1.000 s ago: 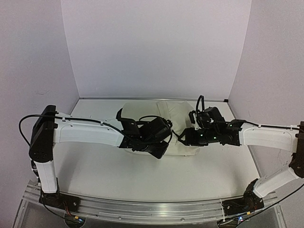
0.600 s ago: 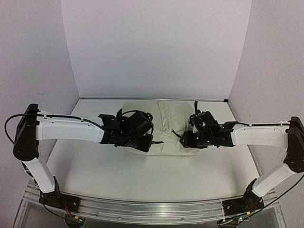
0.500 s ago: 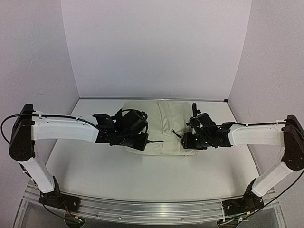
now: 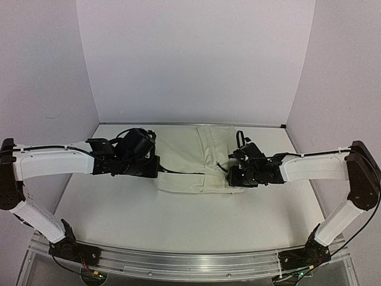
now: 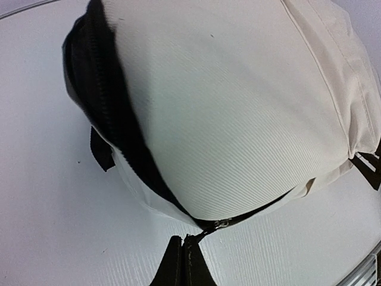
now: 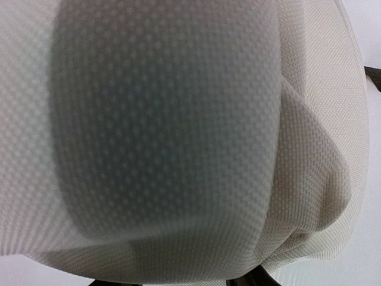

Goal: Pack the student bag
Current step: Zip the student bag at the center of the board.

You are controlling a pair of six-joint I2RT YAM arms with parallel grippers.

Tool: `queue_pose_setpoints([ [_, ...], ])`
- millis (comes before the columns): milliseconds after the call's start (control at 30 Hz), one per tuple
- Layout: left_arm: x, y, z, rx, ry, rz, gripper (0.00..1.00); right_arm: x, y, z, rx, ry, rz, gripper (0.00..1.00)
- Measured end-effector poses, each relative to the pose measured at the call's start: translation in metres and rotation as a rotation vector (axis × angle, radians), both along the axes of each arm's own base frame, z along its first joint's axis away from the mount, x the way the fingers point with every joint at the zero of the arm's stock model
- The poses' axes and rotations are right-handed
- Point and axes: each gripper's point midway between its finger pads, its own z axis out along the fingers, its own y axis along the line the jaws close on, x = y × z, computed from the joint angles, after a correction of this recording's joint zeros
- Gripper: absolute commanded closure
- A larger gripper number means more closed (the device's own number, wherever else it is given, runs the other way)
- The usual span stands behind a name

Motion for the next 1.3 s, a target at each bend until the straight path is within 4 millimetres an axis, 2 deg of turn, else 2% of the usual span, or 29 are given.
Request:
queue_pose_setpoints([
  [167, 0.013, 0.021, -0.001, -0.042, -0.010, 0.051, 1.00, 0.004, 0.004, 0.004, -0.002, -0.009, 0.013, 0.51],
  [300, 0.020, 0.018, 0.002, -0.082, -0.018, 0.027, 1.00, 0.003, 0.012, 0.011, -0.006, -0.018, 0.082, 0.45],
  [367, 0.020, 0.012, 0.007, -0.117, -0.030, -0.004, 1.00, -0.007, 0.022, 0.022, -0.034, -0.052, 0.168, 0.42],
  [400, 0.019, 0.009, 0.010, -0.135, -0.034, -0.021, 1.00, -0.017, 0.038, 0.039, -0.036, -0.098, 0.248, 0.41],
  [433, 0.017, 0.006, 0.012, -0.152, -0.039, -0.041, 1.00, -0.020, 0.045, 0.046, -0.031, -0.115, 0.275, 0.39],
  [500, 0.013, 0.002, 0.019, -0.189, -0.047, -0.072, 1.00, -0.041, 0.086, 0.083, -0.002, -0.208, 0.415, 0.38],
  [533, 0.012, 0.001, 0.021, -0.197, -0.048, -0.078, 1.00, -0.046, 0.098, 0.094, 0.012, -0.236, 0.450, 0.37],
  [567, 0.010, 0.000, 0.023, -0.209, -0.049, -0.085, 1.00, -0.057, 0.118, 0.112, 0.031, -0.283, 0.511, 0.37],
  [667, 0.009, 0.000, 0.024, -0.226, -0.050, -0.092, 1.00, -0.067, 0.146, 0.137, 0.051, -0.351, 0.590, 0.38],
  [733, 0.009, 0.002, 0.023, -0.235, -0.050, -0.090, 1.00, -0.063, 0.172, 0.146, 0.053, -0.403, 0.632, 0.44],
  [800, 0.010, 0.004, 0.023, -0.245, -0.052, -0.087, 1.00, -0.057, 0.182, 0.138, 0.024, -0.416, 0.655, 0.49],
  [1033, 0.010, 0.008, 0.024, -0.281, -0.046, -0.074, 1.00, -0.040, 0.215, 0.076, -0.124, -0.399, 0.761, 0.53],
  [1133, 0.010, 0.009, 0.024, -0.288, -0.043, -0.073, 1.00, -0.037, 0.220, 0.071, -0.154, -0.412, 0.787, 0.54],
  [1300, 0.011, 0.009, 0.025, -0.303, -0.033, -0.077, 1.00, -0.029, 0.232, 0.077, -0.178, -0.471, 0.810, 0.61],
])
